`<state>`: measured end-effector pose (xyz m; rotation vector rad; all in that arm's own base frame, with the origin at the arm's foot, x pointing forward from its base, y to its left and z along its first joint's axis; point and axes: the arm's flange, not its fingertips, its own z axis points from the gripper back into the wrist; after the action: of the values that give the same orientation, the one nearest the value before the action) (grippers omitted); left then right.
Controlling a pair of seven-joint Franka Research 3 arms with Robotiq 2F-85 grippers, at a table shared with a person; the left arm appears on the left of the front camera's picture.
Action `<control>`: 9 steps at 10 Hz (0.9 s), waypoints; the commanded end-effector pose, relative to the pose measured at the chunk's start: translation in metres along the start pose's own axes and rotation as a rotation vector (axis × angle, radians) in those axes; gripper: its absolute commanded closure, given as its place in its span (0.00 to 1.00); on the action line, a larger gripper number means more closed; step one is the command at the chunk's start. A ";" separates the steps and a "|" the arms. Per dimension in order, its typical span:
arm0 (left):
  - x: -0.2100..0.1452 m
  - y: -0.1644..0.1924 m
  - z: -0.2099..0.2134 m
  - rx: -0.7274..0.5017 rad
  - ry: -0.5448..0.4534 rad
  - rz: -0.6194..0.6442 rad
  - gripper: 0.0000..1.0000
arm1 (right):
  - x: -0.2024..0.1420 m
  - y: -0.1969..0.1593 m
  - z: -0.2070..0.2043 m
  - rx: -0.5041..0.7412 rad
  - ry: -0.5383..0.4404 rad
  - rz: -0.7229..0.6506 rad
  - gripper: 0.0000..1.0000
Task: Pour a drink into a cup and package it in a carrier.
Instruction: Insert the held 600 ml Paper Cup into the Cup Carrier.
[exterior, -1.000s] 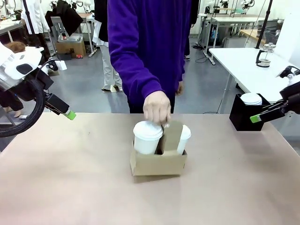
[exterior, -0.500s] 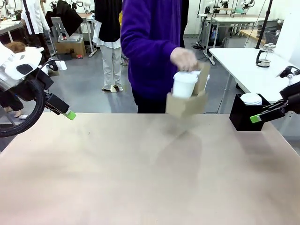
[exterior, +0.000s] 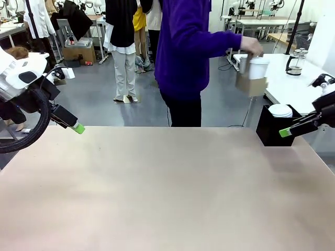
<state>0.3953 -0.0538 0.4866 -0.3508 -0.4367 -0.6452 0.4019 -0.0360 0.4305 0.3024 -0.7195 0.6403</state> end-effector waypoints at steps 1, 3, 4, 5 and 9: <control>0.000 0.000 0.001 0.011 0.012 -0.002 0.00 | -0.002 0.003 -0.001 -0.013 0.011 -0.013 0.00; 0.000 0.000 0.001 0.011 0.012 -0.002 0.00 | -0.002 0.003 -0.001 -0.013 0.011 -0.013 0.00; 0.000 0.000 0.001 0.011 0.012 -0.002 0.00 | -0.002 0.003 -0.001 -0.013 0.011 -0.013 0.00; 0.000 0.000 0.001 0.011 0.012 -0.002 0.00 | -0.002 0.003 -0.001 -0.013 0.011 -0.013 0.00; 0.000 0.000 0.001 0.011 0.012 -0.002 0.00 | -0.002 0.003 -0.001 -0.013 0.011 -0.013 0.00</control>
<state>0.3953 -0.0538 0.4866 -0.3508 -0.4367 -0.6452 0.4019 -0.0357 0.4305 0.3027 -0.7195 0.6410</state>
